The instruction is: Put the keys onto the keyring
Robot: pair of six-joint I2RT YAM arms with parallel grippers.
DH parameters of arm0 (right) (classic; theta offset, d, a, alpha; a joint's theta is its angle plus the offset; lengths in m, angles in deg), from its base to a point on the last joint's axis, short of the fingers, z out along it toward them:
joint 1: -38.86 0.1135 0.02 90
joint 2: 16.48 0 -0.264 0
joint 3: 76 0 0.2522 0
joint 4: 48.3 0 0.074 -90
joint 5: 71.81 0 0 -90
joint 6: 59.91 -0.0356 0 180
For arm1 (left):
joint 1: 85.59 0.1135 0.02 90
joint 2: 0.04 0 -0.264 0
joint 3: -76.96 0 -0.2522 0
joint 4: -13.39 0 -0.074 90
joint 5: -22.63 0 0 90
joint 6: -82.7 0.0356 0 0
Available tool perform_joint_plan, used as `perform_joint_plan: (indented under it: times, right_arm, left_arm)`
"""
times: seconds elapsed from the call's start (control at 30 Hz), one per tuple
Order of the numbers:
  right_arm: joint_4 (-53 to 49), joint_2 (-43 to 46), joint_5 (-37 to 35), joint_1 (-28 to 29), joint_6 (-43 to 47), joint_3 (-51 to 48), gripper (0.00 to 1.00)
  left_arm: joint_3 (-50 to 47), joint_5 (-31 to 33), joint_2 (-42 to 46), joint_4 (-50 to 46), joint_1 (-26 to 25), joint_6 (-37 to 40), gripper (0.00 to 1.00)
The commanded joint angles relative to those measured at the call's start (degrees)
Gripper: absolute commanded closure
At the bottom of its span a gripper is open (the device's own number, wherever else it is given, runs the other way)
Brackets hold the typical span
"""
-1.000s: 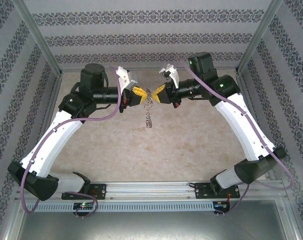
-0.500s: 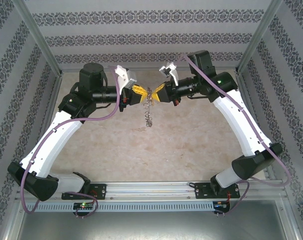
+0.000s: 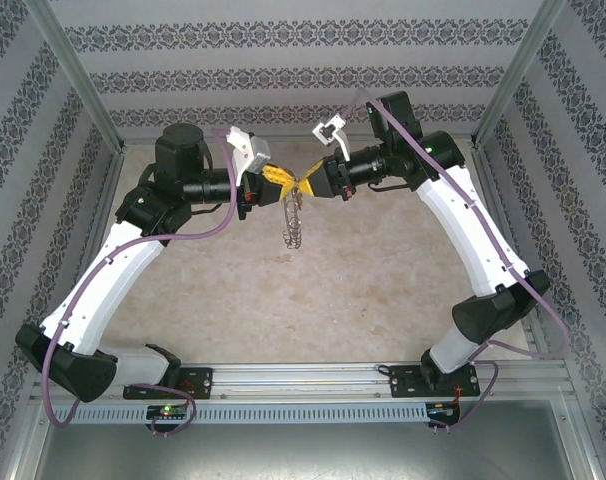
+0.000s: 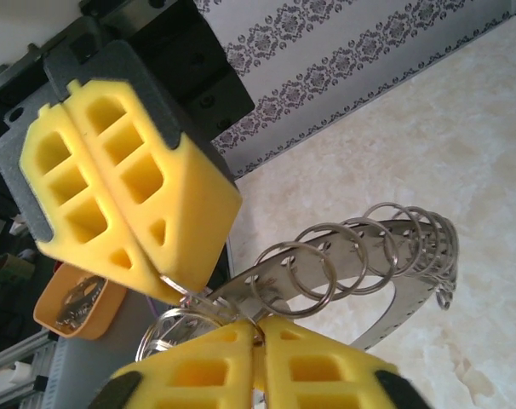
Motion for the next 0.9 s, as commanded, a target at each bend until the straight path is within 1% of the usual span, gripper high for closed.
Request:
perform_joint_plan:
  times: [0.0,0.17,0.23,0.4,0.57,0.73,0.87]
  right_arm:
    - [0.26,-0.34,-1.61,0.33,-0.44,2.86,0.81]
    - [1.72,2.12,-5.21,0.39,0.96,1.84,0.71]
    - [3.49,4.06,-6.87,0.82,1.92,0.11,0.65]
    - [6.33,8.01,-11.73,2.79,6.27,-3.64,0.59]
    - [9.11,9.63,-12.99,4.45,8.04,-5.01,0.60]
    - [10.77,9.87,-13.09,4.89,7.94,-4.85,0.66]
    - [11.34,9.32,-12.47,5.02,8.10,-4.32,0.72]
  left_arm:
    - [1.05,-3.34,1.03,4.31,0.45,-0.18,1.00]
    - [2.21,-3.44,0.67,3.04,1.77,0.36,1.00]
    - [2.60,-3.33,0.56,1.93,2.00,0.96,1.00]
    - [2.54,-4.14,0.61,2.09,2.71,0.55,1.00]
    - [3.82,-7.86,-0.05,2.91,3.09,-1.42,1.00]
    - [4.62,-11.28,-0.53,4.97,3.04,-4.71,1.00]
    - [5.57,-12.77,-0.99,4.33,3.07,-5.19,1.00]
